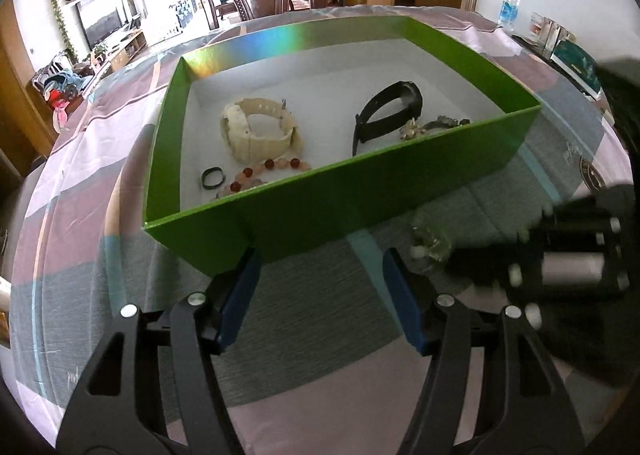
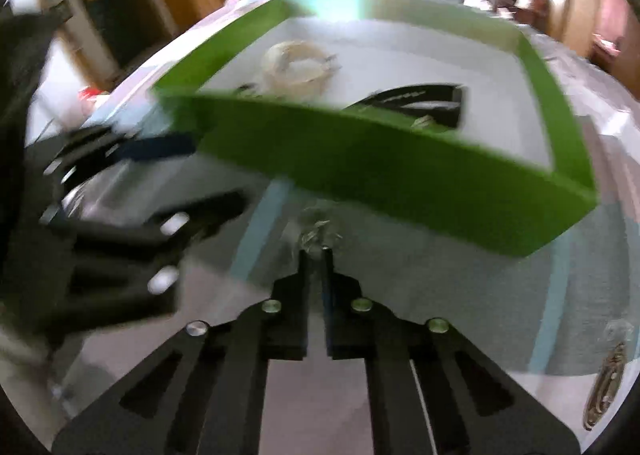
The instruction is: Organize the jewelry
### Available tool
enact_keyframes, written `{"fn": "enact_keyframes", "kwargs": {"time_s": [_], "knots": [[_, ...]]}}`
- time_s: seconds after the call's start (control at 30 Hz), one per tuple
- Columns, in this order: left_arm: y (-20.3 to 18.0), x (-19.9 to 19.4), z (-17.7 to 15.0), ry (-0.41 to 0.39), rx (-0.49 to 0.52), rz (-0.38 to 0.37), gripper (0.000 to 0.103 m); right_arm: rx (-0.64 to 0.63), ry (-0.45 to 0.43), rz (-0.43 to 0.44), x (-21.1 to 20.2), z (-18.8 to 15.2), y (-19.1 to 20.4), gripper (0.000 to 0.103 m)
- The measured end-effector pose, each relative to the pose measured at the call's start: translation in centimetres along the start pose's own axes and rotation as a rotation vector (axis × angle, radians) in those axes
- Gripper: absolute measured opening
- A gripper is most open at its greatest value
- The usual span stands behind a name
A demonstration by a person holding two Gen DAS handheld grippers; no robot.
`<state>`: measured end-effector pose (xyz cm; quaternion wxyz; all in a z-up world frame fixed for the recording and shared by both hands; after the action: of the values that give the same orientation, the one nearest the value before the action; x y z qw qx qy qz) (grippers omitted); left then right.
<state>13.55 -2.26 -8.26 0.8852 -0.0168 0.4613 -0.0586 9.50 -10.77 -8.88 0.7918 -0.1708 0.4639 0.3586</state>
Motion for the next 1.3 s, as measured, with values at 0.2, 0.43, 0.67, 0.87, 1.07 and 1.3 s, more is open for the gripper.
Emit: {"fn": "enact_keyframes", "kwargs": {"time_s": [0.2, 0.43, 0.67, 0.87, 1.07, 1.3], "knots": [[-0.2, 0.1, -0.2, 0.010, 0.003, -0.030, 0.064, -0.011, -0.037, -0.041, -1.1, -0.9, 0.6, 0.009], [-2.3, 0.0, -0.7, 0.005, 0.070, -0.103, 0.064, 0.140, -0.018, -0.191, -2.0, -1.4, -4.3, 0.032], [-5.5, 0.9, -1.9, 0.005, 0.192, -0.144, 0.047, 0.278, -0.003, -0.183, -1.3, -2.1, -7.8, 0.032], [-5.1, 1.4, -1.8, 0.015, 0.177, -0.164, 0.019, 0.269, -0.025, -0.136, -1.0, -2.0, -7.4, 0.032], [-5.6, 0.6, -2.4, 0.043, 0.210, -0.259, 0.017, 0.248, -0.052, -0.044, -1.2, -1.9, -6.0, 0.032], [-6.3, 0.3, -3.4, 0.047, 0.255, -0.277, 0.017, 0.245, -0.052, 0.029, -1.2, -2.1, -5.0, 0.032]]}}
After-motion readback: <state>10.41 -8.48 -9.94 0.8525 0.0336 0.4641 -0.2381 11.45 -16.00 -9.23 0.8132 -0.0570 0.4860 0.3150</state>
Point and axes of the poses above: each gripper's, at about its wrist camera, not at the fingertips, and x roughly the way its jaws point, y to its left, z to its top, the point moved 3 cm from there along x, roughly the way its jaws point, and after that the axes turned 12 degrees about -x, right-handed, at the moved point
